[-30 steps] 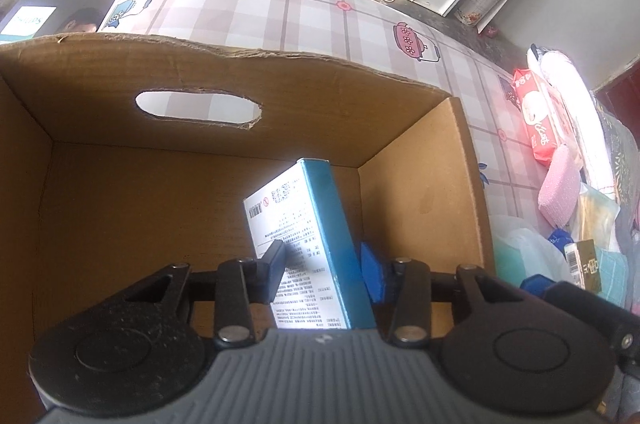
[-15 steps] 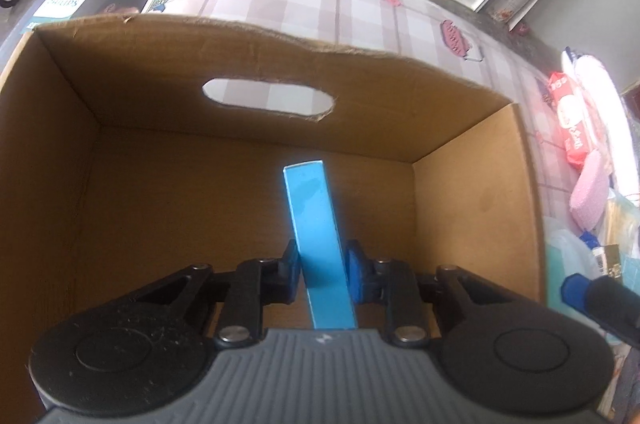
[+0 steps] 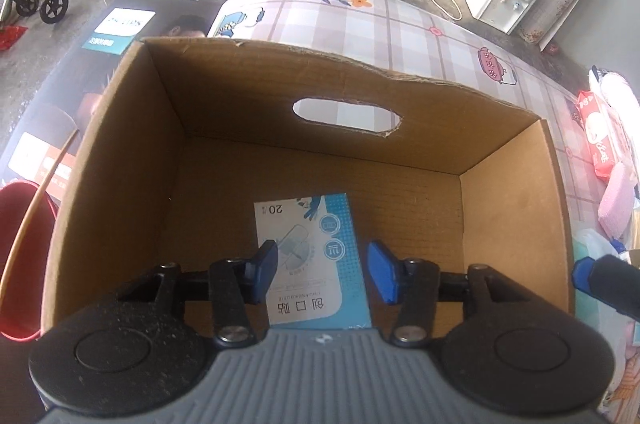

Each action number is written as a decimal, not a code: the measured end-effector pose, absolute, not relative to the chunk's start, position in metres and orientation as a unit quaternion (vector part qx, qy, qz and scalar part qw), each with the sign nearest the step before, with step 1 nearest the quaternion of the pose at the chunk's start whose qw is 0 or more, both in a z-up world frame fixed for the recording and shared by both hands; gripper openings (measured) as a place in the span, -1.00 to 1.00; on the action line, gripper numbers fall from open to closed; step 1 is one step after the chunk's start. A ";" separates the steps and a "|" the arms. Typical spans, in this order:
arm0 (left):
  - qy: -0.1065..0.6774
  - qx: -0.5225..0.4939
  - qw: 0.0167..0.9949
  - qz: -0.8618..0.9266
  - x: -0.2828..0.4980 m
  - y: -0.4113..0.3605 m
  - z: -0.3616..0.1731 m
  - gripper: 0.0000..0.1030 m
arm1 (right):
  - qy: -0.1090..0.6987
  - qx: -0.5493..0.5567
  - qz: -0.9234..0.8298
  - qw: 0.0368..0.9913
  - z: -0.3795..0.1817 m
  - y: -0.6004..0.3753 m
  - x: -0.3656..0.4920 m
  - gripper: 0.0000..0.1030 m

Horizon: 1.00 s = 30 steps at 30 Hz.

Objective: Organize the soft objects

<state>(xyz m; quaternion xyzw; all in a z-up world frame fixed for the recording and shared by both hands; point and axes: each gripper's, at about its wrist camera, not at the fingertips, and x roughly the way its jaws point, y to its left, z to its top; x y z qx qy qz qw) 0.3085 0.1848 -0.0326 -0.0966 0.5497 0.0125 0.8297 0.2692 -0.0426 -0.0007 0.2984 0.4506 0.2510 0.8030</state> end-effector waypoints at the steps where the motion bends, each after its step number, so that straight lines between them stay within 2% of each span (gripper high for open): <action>1: 0.548 -0.093 0.831 0.011 0.308 0.184 -0.032 0.06 | 0.451 0.298 0.253 0.803 0.000 -0.041 0.269 -0.37; 4: 0.569 -0.087 0.818 -0.001 0.310 0.181 -0.042 0.20 | 0.452 0.297 0.253 0.802 0.000 -0.039 0.265 -0.37; 8: 0.611 -0.074 0.788 0.012 0.315 0.172 -0.068 0.21 | 0.457 0.296 0.246 0.802 -0.005 -0.042 0.259 -0.37; 9: 0.608 -0.065 0.791 0.019 0.314 0.168 -0.071 0.29 | 0.457 0.295 0.246 0.803 -0.006 -0.043 0.257 -0.37; 12: 0.601 -0.042 0.798 0.012 0.316 0.154 -0.069 0.13 | 0.452 0.292 0.245 0.806 -0.004 -0.049 0.251 -0.37; 14: 0.600 -0.043 0.799 0.001 0.320 0.145 -0.067 -0.11 | 0.447 0.291 0.242 0.810 -0.003 -0.057 0.247 -0.37; 24: 0.606 -0.073 0.792 -0.021 0.344 0.108 -0.068 -0.24 | 0.441 0.321 0.211 0.811 -0.014 -0.110 0.235 -0.37; 25: 0.599 -0.068 0.798 -0.019 0.341 0.109 -0.064 -0.22 | 0.440 0.322 0.210 0.811 -0.014 -0.114 0.234 -0.37; 28: 0.577 -0.059 0.815 -0.006 0.328 0.123 -0.048 0.03 | 0.440 0.314 0.222 0.811 -0.012 -0.117 0.231 -0.37; 30: 0.570 -0.072 0.818 0.004 0.320 0.140 -0.038 0.06 | 0.444 0.301 0.242 0.809 -0.007 -0.105 0.232 -0.36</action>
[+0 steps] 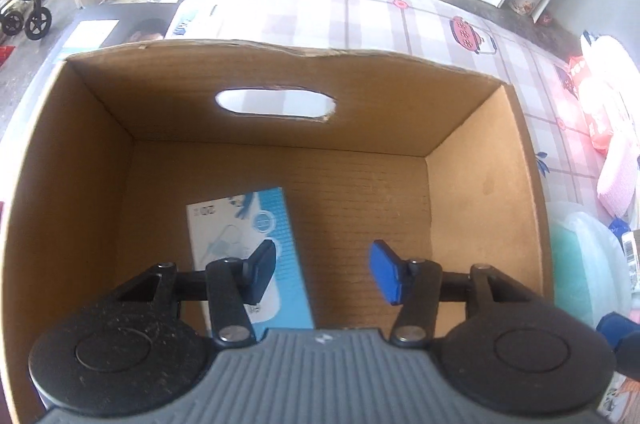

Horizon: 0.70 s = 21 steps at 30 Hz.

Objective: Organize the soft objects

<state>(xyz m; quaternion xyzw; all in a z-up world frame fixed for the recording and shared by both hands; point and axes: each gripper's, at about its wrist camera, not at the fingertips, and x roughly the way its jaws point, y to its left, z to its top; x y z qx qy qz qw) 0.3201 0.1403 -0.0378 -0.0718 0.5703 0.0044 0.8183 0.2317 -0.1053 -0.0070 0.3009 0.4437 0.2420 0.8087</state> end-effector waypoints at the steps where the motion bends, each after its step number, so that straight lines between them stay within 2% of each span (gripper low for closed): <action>1: 0.569 -0.083 0.818 0.015 0.318 0.152 -0.033 0.10 | 0.446 0.291 0.253 0.808 -0.004 -0.096 0.233 -0.36; 6: 0.579 -0.108 0.806 0.053 0.316 0.195 -0.026 0.19 | 0.476 0.196 0.312 0.799 0.009 -0.018 0.243 -0.35; 13: 0.607 -0.132 0.783 0.043 0.328 0.222 -0.039 0.19 | 0.545 0.037 0.309 0.778 -0.017 0.087 0.252 -0.19; 21: 0.641 -0.113 0.759 0.008 0.346 0.210 -0.062 0.16 | 0.570 -0.073 0.263 0.775 -0.048 0.141 0.259 0.31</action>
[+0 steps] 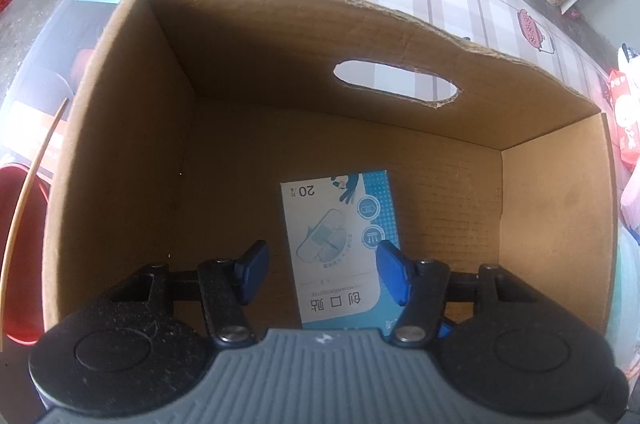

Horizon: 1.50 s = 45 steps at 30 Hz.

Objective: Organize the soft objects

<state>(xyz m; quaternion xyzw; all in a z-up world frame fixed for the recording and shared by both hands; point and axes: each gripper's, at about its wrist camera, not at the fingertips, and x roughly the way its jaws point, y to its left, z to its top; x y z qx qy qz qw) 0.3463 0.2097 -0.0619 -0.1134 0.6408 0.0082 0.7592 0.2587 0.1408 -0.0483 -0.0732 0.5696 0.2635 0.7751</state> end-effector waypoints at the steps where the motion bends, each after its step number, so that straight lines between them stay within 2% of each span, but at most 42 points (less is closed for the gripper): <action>1: 0.647 -0.118 0.753 0.004 0.349 0.209 -0.066 0.11 | 0.574 -0.081 0.261 0.772 -0.052 0.144 0.259 0.32; 7: 0.668 -0.141 0.730 -0.024 0.356 0.201 -0.083 0.04 | 0.587 -0.116 0.246 0.762 -0.066 0.152 0.259 0.32; 15: 0.660 -0.182 0.725 -0.074 0.377 0.191 -0.088 0.02 | 0.571 -0.170 0.238 0.767 -0.048 0.145 0.255 0.39; 23: 0.645 -0.221 0.726 -0.089 0.379 0.188 -0.094 0.03 | 0.548 -0.070 0.266 0.790 0.006 0.097 0.257 0.33; 27: 0.623 -0.232 0.741 -0.088 0.373 0.194 -0.080 0.04 | 0.497 -0.054 0.273 0.822 0.040 0.074 0.243 0.35; 30: 0.606 -0.222 0.759 -0.090 0.367 0.201 -0.066 0.21 | 0.470 -0.029 0.268 0.841 0.062 0.046 0.231 0.35; 33: 0.606 -0.192 0.767 -0.086 0.354 0.202 -0.054 0.30 | 0.458 0.021 0.248 0.853 0.081 0.003 0.223 0.35; 38: 0.627 -0.063 0.772 -0.084 0.323 0.168 -0.057 0.36 | 0.440 0.095 0.208 0.868 0.100 -0.067 0.195 0.36; 42: 0.625 0.046 0.775 -0.084 0.302 0.137 -0.069 0.31 | 0.441 0.133 0.184 0.868 0.085 -0.108 0.166 0.36; 45: 0.612 0.052 0.784 -0.085 0.298 0.127 -0.072 0.21 | 0.440 0.148 0.172 0.869 0.071 -0.128 0.153 0.36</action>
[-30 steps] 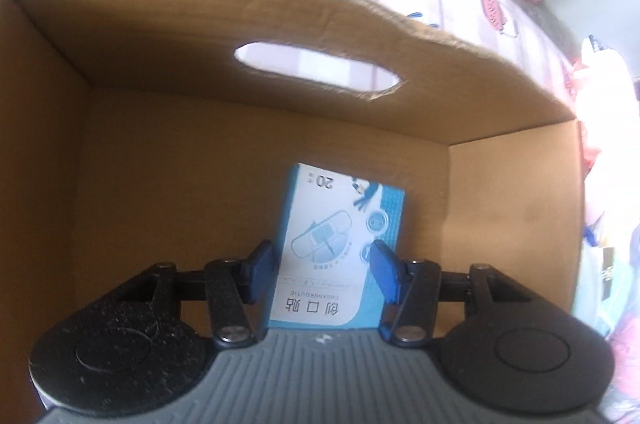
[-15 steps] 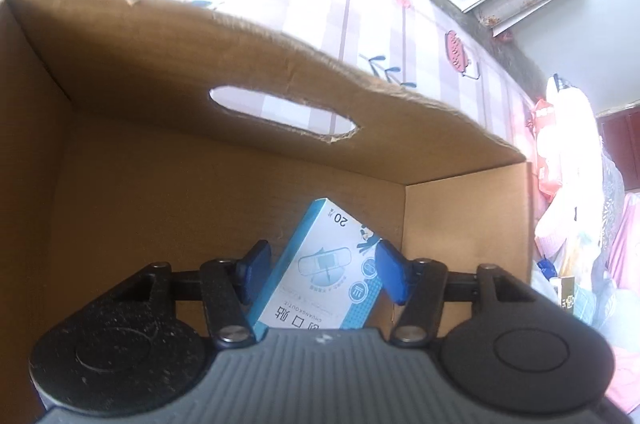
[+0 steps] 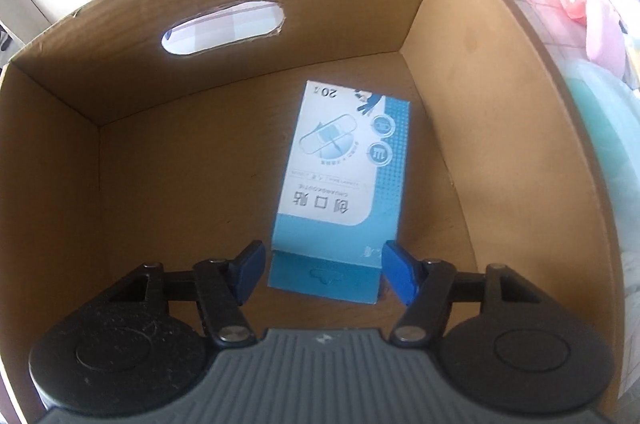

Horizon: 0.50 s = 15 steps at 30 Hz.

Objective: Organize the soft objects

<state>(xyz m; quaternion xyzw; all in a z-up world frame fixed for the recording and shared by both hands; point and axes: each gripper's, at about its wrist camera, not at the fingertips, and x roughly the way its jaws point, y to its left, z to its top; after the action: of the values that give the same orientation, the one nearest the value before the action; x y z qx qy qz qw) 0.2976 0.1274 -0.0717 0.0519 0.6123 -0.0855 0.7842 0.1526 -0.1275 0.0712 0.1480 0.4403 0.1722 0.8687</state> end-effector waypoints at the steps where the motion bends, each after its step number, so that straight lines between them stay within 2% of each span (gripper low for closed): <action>1: 0.610 0.050 0.787 -0.078 0.299 0.126 -0.071 0.19 | 0.440 0.155 0.170 0.868 0.047 -0.131 0.153 0.36; 3: 0.603 0.039 0.794 -0.071 0.301 0.124 -0.069 0.04 | 0.439 0.167 0.167 0.867 0.033 -0.141 0.149 0.36; 15: 0.612 -0.017 0.790 -0.033 0.297 0.116 -0.068 0.01 | 0.442 0.210 0.154 0.858 0.005 -0.178 0.135 0.36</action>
<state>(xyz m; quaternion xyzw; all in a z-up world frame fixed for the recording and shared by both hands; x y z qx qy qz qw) 0.2973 0.1156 -0.0679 -0.0172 0.6118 -0.0330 0.7902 0.1352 -0.1779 0.0045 0.2103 0.4421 0.1538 0.8583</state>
